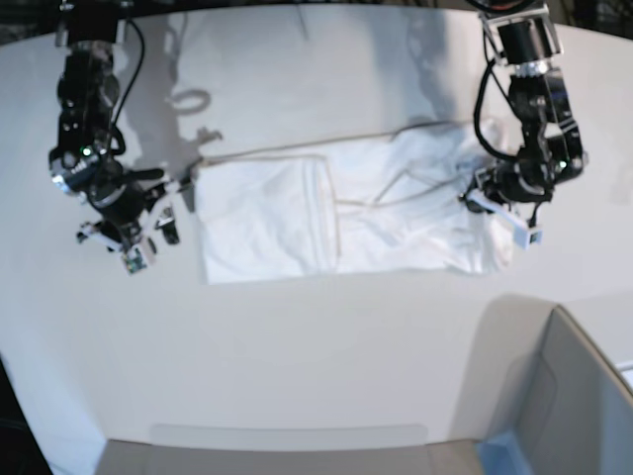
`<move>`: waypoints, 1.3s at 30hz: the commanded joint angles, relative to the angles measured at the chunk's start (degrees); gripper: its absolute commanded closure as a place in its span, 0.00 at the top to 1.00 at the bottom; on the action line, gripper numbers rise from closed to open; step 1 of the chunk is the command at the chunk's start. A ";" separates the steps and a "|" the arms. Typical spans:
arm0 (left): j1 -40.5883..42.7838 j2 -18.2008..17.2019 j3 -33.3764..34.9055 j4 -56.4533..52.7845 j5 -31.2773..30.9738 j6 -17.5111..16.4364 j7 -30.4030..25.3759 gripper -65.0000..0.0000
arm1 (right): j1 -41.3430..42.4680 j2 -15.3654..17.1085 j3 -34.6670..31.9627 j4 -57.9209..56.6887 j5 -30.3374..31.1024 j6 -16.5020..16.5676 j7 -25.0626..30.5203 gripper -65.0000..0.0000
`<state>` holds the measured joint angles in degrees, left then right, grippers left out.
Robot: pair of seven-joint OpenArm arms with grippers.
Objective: Layout the t-shirt on the table in an organized manner, then fold the t-shirt properly
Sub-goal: 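Release the fold and reposition both grippers at the strip's ends, then lift the hem end with the left gripper and fold it over the collar end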
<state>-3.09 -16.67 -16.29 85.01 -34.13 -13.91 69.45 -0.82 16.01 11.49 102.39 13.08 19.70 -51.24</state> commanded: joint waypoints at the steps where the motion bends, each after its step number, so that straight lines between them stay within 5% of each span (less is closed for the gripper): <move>1: -1.79 -1.58 -0.36 1.98 0.77 0.24 1.19 0.00 | 0.78 0.30 -0.01 -0.02 0.68 0.21 1.00 0.35; 8: -6.18 0.09 0.16 16.39 0.77 0.24 10.55 0.00 | 1.74 0.12 -0.10 -8.02 0.68 0.21 3.11 0.35; 27: -8.73 16.36 9.31 21.23 -1.78 0.24 10.55 0.00 | 8.16 -3.22 -11.62 -17.86 0.68 -0.06 6.28 0.35; 39: -8.91 23.39 19.06 20.61 -1.43 0.68 10.42 0.00 | 8.60 -5.42 -12.32 -18.92 0.59 -0.06 6.36 0.35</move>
<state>-11.07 6.24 2.50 104.92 -34.50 -13.26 80.75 6.52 10.41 -0.95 82.76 13.26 19.51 -45.84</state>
